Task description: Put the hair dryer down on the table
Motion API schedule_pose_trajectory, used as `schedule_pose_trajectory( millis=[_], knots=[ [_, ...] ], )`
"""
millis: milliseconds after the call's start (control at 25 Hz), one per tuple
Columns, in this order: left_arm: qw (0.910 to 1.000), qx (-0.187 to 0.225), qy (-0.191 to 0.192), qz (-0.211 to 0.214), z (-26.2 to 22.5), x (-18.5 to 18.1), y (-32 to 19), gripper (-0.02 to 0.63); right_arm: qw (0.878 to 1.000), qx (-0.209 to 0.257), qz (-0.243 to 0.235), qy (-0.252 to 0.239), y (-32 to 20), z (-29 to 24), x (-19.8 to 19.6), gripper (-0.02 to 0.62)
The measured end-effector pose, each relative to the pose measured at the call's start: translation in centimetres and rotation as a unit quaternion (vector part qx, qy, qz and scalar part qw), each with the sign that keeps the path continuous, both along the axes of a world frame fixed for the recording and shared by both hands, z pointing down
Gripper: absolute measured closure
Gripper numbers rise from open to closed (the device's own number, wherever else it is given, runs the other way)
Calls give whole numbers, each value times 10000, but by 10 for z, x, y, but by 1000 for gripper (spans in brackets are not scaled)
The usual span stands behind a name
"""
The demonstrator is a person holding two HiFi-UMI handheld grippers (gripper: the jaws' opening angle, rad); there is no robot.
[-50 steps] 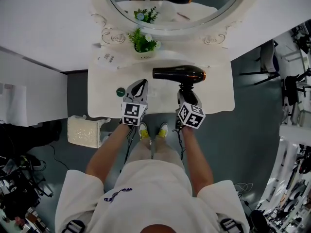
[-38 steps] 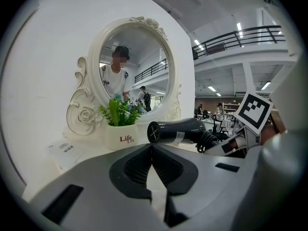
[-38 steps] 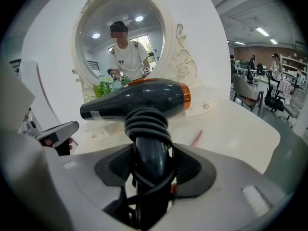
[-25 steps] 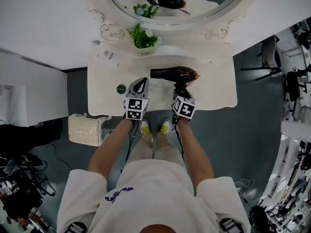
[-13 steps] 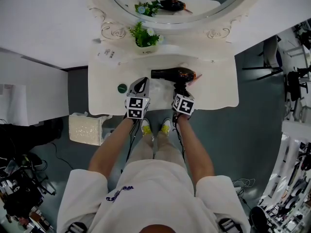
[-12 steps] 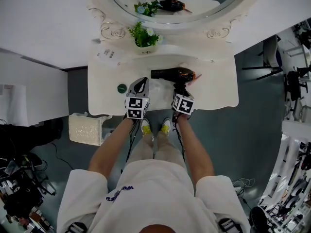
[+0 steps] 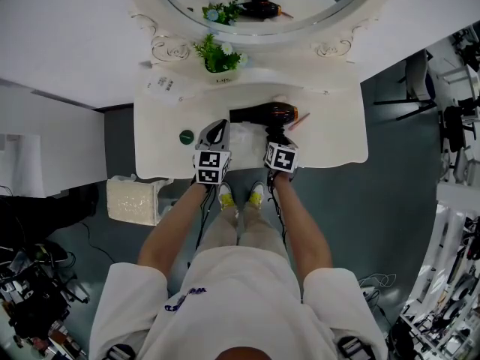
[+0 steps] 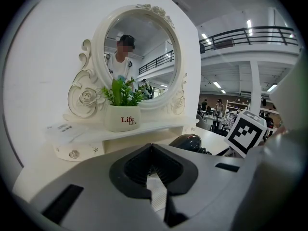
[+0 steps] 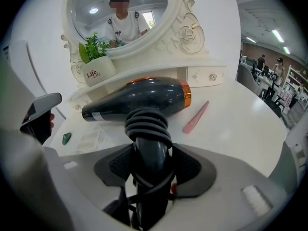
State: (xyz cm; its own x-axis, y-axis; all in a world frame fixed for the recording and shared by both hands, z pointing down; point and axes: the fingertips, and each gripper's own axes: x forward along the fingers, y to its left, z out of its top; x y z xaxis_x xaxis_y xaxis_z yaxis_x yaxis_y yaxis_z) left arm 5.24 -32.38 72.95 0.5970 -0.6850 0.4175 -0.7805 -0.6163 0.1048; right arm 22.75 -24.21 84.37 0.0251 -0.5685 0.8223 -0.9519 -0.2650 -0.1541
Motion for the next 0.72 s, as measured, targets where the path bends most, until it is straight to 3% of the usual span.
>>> schedule_pose_trajectory(
  millis=[720],
  knots=[
    [9999, -3, 110, 9, -6, 4, 6, 595, 9991, -10, -431, 58, -10, -6, -2, 328]
  ],
)
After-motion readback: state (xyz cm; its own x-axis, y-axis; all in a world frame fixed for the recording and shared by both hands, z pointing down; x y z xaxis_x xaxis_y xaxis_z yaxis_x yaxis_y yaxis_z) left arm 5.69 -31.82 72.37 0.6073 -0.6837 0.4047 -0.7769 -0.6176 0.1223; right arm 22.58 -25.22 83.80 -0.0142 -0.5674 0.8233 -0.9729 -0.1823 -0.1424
